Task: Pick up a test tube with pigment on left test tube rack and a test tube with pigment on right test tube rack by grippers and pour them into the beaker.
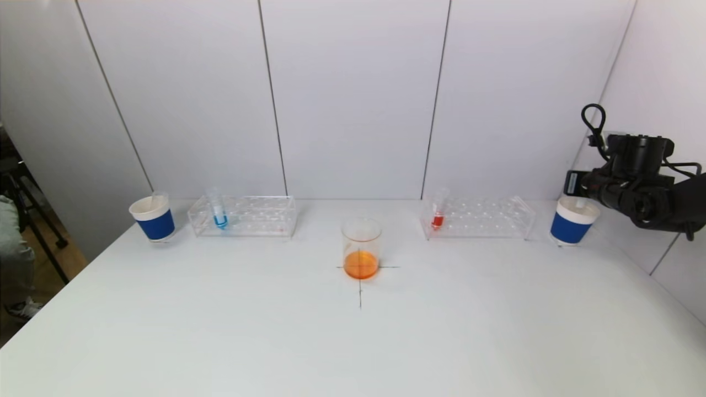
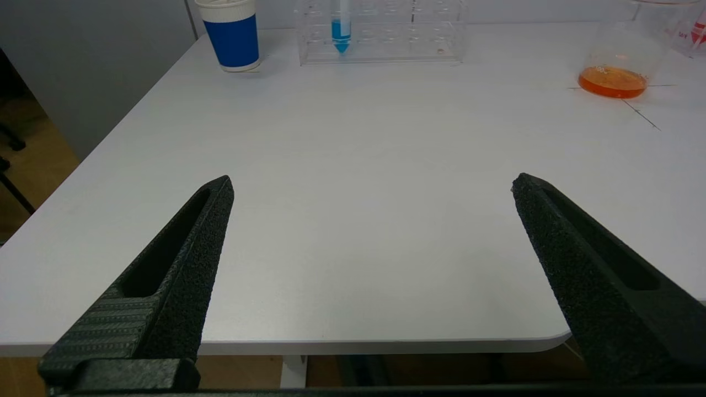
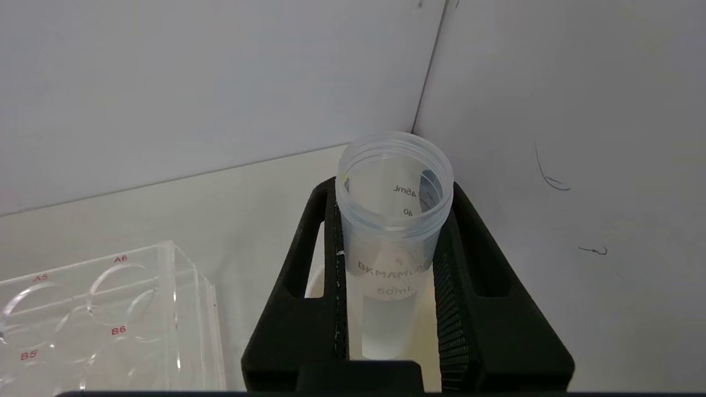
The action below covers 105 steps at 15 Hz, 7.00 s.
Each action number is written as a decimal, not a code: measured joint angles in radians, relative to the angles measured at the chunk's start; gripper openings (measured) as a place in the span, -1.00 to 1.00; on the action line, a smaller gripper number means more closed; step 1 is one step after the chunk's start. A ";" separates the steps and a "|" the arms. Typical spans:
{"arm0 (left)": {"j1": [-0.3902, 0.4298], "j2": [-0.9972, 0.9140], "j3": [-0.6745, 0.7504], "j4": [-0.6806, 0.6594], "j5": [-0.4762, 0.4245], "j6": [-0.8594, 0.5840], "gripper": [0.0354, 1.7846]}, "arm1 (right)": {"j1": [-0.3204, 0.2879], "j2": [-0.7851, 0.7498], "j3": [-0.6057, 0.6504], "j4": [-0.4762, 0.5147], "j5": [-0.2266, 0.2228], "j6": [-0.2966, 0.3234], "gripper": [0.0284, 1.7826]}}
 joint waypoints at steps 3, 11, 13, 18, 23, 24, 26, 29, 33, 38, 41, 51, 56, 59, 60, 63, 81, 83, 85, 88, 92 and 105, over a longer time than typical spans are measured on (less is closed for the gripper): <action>0.000 0.000 0.000 0.000 0.000 0.000 0.98 | -0.001 0.010 0.026 -0.051 -0.001 -0.004 -0.46; 0.000 0.000 0.000 0.000 0.000 0.000 0.98 | -0.010 0.017 0.083 -0.061 -0.001 -0.001 -0.46; 0.000 0.000 0.000 0.000 0.000 0.000 0.98 | -0.012 0.017 0.095 -0.074 -0.001 -0.001 -0.46; 0.000 0.000 0.000 0.000 0.000 0.000 0.98 | -0.014 0.017 0.125 -0.142 0.000 -0.009 -0.46; 0.000 0.000 0.000 0.000 0.000 0.000 0.98 | -0.015 0.017 0.135 -0.146 0.000 -0.006 -0.46; 0.000 0.000 0.000 0.000 0.000 0.000 0.98 | -0.015 0.017 0.136 -0.147 -0.001 -0.007 -0.45; 0.000 0.000 0.000 0.000 0.000 0.000 0.98 | -0.015 0.017 0.136 -0.145 -0.001 -0.011 -0.36; 0.000 0.000 0.000 0.000 0.000 0.000 0.98 | -0.017 0.013 0.136 -0.145 0.000 -0.011 0.00; 0.000 0.000 0.000 0.000 0.000 0.000 0.98 | -0.017 0.008 0.136 -0.143 0.000 -0.012 0.68; 0.000 0.000 0.000 0.000 0.000 0.000 0.98 | -0.011 -0.053 0.182 -0.143 0.000 -0.014 0.99; 0.000 0.000 0.000 0.000 0.000 0.000 0.98 | 0.026 -0.190 0.303 -0.146 0.000 -0.014 0.99; 0.000 0.000 0.000 0.000 0.000 0.000 0.98 | 0.320 -0.930 0.963 -0.195 -0.117 -0.015 0.99; 0.000 0.000 0.000 0.000 0.000 0.000 0.98 | 0.355 -1.236 1.155 -0.172 -0.177 -0.044 0.99; 0.000 0.000 0.000 0.000 0.000 0.000 0.98 | 0.340 -1.393 1.211 -0.091 -0.180 -0.058 0.99; 0.000 0.000 0.000 0.000 0.000 0.000 0.98 | 0.335 -1.441 1.216 -0.047 -0.181 -0.059 0.99; 0.000 0.000 0.000 0.000 0.000 0.000 0.98 | 0.320 -1.615 1.218 0.122 -0.181 -0.061 0.99; 0.000 0.000 0.000 0.000 0.000 0.000 0.98 | 0.212 -2.209 1.381 0.467 0.095 -0.042 0.99; 0.000 0.000 0.000 0.000 0.000 0.000 0.98 | 0.213 -2.231 1.384 0.521 0.100 -0.008 0.99; 0.000 0.000 0.000 0.000 0.000 0.000 0.98 | 0.213 -2.241 1.384 0.541 0.100 0.010 0.99; 0.000 0.000 0.000 0.000 0.000 0.000 0.98 | 0.213 -2.244 1.385 0.538 0.099 0.052 0.99; 0.000 0.000 0.000 0.000 0.000 0.000 0.98 | 0.213 -2.246 1.385 0.537 0.098 0.053 0.99; 0.000 0.000 0.000 0.000 0.000 0.000 0.98 | 0.213 -2.246 1.385 0.537 0.098 0.056 0.99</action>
